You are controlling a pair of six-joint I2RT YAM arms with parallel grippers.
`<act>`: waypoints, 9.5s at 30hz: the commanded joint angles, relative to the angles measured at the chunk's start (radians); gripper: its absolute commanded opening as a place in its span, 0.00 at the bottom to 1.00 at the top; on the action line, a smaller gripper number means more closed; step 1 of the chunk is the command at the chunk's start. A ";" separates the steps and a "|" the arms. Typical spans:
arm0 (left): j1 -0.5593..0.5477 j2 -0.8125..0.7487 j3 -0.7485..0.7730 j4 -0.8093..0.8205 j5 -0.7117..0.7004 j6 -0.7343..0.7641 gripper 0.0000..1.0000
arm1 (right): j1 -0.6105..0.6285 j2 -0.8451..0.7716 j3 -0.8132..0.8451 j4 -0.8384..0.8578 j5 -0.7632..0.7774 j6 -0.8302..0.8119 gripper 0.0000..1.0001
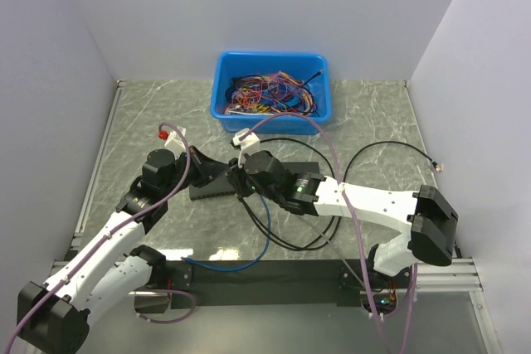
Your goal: Insert the plug into the switch port
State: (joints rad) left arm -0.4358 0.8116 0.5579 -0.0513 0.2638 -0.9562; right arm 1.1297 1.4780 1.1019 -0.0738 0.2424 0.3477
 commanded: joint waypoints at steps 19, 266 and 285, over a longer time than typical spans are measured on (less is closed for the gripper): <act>-0.004 -0.012 0.023 -0.024 -0.084 0.023 0.64 | 0.002 -0.005 0.000 0.031 0.029 -0.003 0.00; -0.018 0.304 -0.282 0.307 -0.167 0.079 0.97 | -0.097 0.438 -0.060 0.537 0.075 -0.283 0.00; 0.310 0.590 -0.017 0.390 -0.089 0.174 0.98 | -0.085 0.496 -0.073 0.525 0.061 -0.256 0.00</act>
State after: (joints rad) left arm -0.1596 1.3327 0.4873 0.2916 0.1436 -0.8223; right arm 1.0492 1.9697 1.0367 0.4080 0.2668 0.0727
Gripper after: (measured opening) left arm 0.983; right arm 0.187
